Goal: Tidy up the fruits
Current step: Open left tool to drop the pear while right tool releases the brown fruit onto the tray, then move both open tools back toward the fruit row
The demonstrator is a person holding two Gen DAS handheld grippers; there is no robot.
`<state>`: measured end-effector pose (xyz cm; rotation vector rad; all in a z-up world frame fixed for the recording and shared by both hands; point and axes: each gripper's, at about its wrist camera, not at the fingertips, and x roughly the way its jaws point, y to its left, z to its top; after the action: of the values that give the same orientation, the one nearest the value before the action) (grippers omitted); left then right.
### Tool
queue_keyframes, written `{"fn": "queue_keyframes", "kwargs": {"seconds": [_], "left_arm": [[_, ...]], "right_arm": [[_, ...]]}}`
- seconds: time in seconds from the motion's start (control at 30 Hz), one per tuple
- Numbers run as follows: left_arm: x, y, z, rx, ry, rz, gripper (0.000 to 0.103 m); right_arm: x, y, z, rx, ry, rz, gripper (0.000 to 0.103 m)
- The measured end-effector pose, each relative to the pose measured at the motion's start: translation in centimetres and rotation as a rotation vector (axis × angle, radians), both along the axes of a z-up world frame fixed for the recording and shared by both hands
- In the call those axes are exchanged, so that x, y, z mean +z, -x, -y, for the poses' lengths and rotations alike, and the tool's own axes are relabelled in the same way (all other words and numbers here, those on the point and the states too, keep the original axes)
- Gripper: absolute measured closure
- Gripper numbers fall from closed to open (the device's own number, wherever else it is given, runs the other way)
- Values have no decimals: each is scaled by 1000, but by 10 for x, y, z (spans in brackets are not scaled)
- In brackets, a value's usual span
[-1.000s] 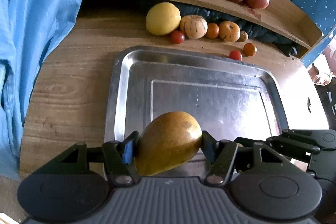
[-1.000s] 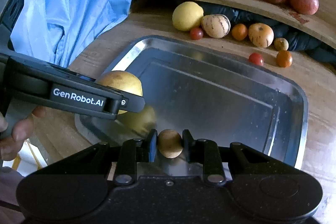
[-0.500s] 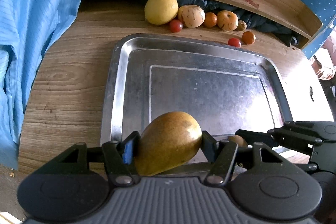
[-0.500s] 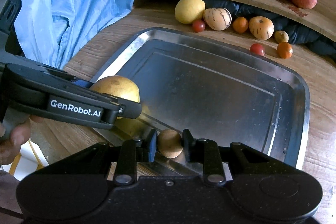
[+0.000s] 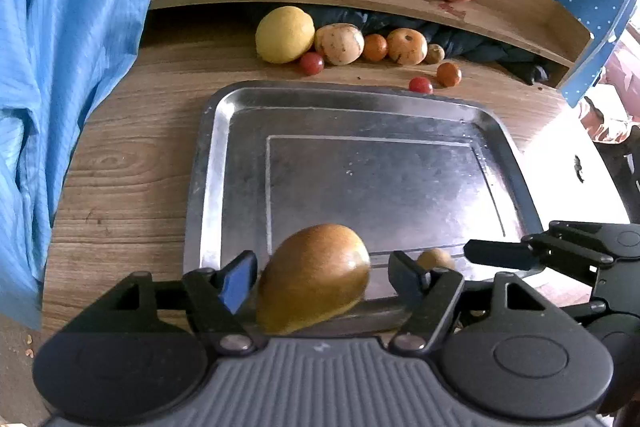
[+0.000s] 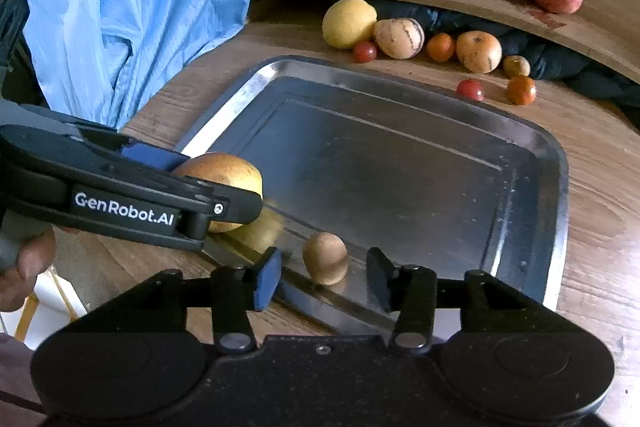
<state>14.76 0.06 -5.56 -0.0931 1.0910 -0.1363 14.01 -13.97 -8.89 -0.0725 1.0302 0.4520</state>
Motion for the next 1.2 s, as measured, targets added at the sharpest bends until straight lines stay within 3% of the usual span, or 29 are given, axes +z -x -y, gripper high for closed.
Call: {"fn": "queue_keyframes", "kwargs": {"seconds": [0.33, 0.5, 0.73, 1.2], "left_arm": [[13, 24, 4, -7, 7, 24, 9], [22, 36, 1, 18, 15, 24, 2], [29, 47, -8, 80, -32, 18, 0], [45, 42, -5, 103, -172, 8, 0]], "right_arm": [[15, 24, 17, -3, -8, 31, 25], [23, 34, 25, -32, -5, 43, 8], [24, 37, 32, -80, 65, 9, 4], [33, 25, 36, -123, 36, 24, 1]]}}
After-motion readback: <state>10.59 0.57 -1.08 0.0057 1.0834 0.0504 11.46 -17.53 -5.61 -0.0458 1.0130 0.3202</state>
